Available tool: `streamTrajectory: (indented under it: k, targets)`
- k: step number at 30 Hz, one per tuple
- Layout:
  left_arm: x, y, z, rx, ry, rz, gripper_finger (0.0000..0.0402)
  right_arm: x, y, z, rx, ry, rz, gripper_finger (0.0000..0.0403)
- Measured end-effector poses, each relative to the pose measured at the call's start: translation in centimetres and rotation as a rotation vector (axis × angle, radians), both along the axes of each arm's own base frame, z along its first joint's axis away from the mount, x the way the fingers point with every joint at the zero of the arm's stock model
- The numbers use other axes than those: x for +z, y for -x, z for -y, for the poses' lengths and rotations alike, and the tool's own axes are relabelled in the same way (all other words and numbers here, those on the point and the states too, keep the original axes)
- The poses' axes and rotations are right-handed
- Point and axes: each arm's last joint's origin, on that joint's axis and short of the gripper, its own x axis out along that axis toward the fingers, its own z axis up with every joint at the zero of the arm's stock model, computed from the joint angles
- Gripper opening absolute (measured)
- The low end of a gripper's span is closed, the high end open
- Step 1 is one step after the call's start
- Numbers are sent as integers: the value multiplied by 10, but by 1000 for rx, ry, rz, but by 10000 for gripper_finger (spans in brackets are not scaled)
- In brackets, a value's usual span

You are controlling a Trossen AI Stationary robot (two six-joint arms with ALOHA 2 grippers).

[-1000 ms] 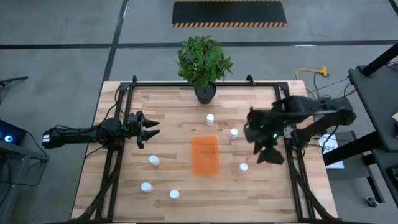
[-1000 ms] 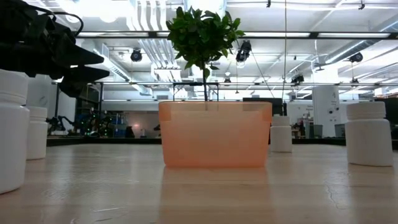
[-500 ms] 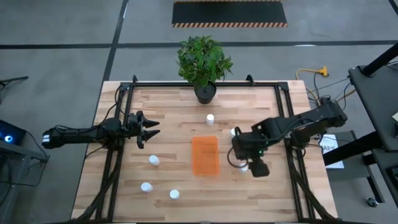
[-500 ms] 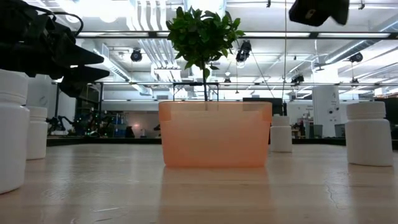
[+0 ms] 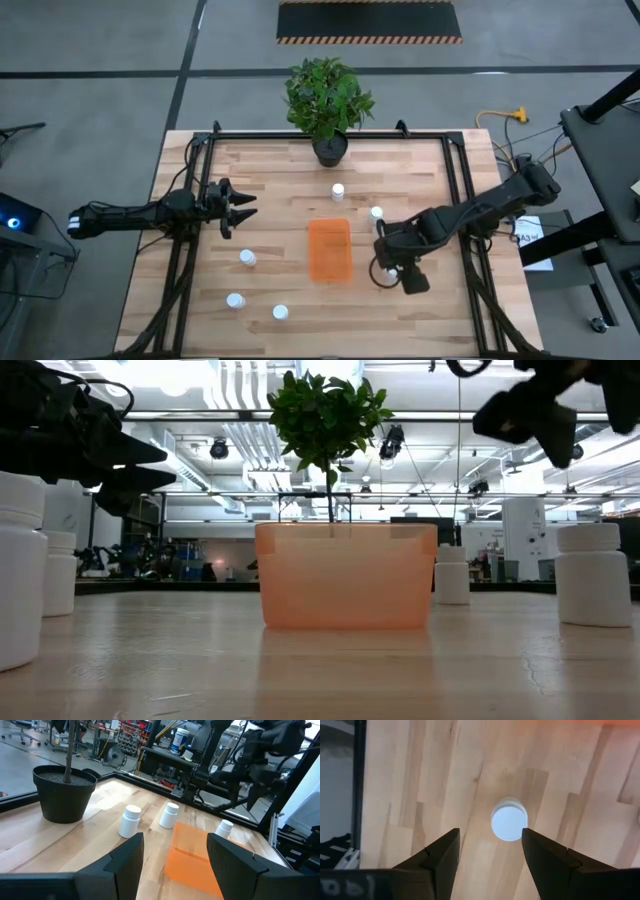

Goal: Pick and place pill bottles into a basket
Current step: Put the white pill bottle into the orange bin

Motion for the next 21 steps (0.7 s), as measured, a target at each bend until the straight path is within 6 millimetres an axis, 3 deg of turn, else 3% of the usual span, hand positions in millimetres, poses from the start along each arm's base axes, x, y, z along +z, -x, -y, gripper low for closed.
streamTrajectory:
  k: [8, 21]
  targets:
    - [0, 0, 0, 0, 0, 0, 200, -18, 5, 2, -6, 11, -40, 203]
    - [0, 0, 0, 0, 0, 0, 200, -21, 6, 3, -5, 13, -35, 203]
